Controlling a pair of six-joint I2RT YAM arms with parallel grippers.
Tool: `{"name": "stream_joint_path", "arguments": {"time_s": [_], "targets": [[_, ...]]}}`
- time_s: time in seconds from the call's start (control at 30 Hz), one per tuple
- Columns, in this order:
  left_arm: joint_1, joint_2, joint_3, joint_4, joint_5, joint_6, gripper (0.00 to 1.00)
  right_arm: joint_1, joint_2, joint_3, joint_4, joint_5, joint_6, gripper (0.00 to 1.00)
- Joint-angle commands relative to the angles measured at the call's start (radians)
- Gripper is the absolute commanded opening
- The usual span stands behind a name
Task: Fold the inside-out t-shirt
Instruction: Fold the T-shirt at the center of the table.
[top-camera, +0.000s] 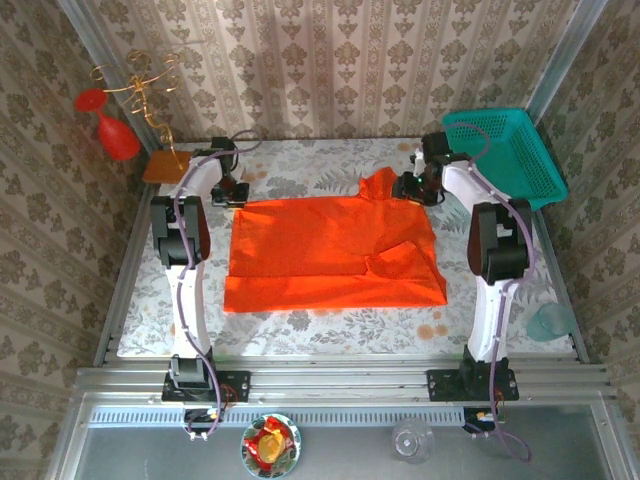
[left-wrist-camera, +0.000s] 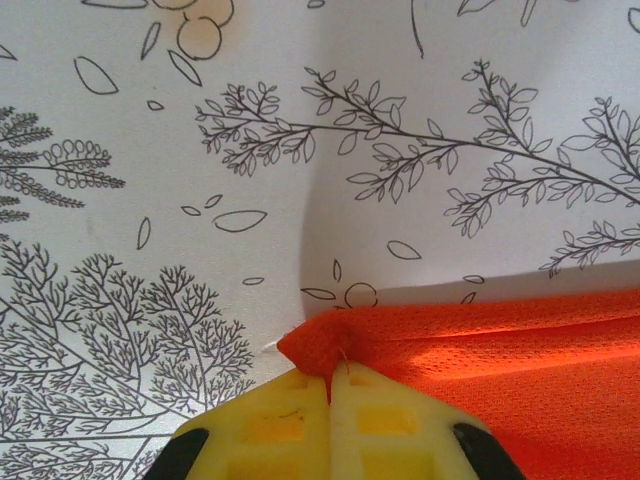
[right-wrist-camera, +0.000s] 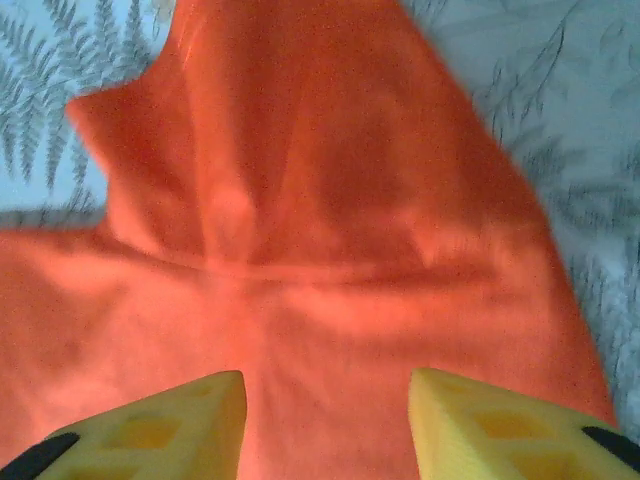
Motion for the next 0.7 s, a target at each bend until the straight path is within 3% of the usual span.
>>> {"name": "stream_joint_path", "arguments": {"time_s": [0.0,0.13,0.37,0.67], "targets": [[0.009,0.012,-0.039,0.0,0.03,0.015,0.04,0.006,0.086,0.139,-0.051,0.102,-0.112,0.39],[0.012,0.012,-0.043,0.007,0.05,0.004,0.03,0.006,0.24,0.371,-0.132,0.16,-0.149,0.3],[0.022,0.017,-0.041,0.009,0.055,-0.003,0.02,0.008,0.467,0.761,-0.321,0.152,-0.191,0.29],[0.03,0.036,-0.014,-0.001,0.068,-0.006,0.0,0.008,0.5,0.778,-0.356,0.093,-0.235,0.29]]}}
